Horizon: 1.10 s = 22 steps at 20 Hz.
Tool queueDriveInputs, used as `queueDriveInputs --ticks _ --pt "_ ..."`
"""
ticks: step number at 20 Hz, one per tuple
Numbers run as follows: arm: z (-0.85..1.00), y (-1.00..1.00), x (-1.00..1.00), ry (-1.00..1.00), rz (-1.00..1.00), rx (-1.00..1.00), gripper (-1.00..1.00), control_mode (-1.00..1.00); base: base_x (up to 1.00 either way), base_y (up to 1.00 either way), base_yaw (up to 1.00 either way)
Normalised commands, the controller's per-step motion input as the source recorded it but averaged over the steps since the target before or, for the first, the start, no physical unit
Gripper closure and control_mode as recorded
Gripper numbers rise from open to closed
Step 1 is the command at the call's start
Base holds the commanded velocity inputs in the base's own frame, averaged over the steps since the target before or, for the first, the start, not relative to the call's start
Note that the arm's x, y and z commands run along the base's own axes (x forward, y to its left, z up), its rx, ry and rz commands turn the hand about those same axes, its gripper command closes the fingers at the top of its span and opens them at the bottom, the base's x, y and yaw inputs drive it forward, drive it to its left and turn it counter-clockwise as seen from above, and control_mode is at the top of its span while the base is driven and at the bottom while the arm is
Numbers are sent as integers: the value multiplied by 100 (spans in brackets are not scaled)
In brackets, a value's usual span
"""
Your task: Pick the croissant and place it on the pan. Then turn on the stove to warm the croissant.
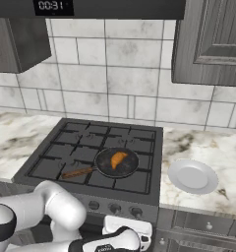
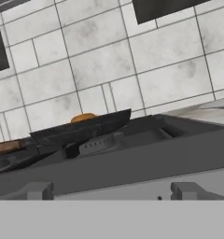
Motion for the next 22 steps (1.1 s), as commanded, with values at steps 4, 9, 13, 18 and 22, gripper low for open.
queueDriveInputs --ticks 4,9,13,18,22 --pt "-16 -18 4 0 0 0 -100 -100 0 0 0" --pt "-20 -13 1 0 0 0 -100 -100 0 0 0" --pt "-13 0 1 0 0 0 -100 -100 0 0 0" --pt "-7 0 2 0 0 0 -100 -100 0 0 0" --pt "-5 0 5 0 0 0 -100 -100 0 0 0"
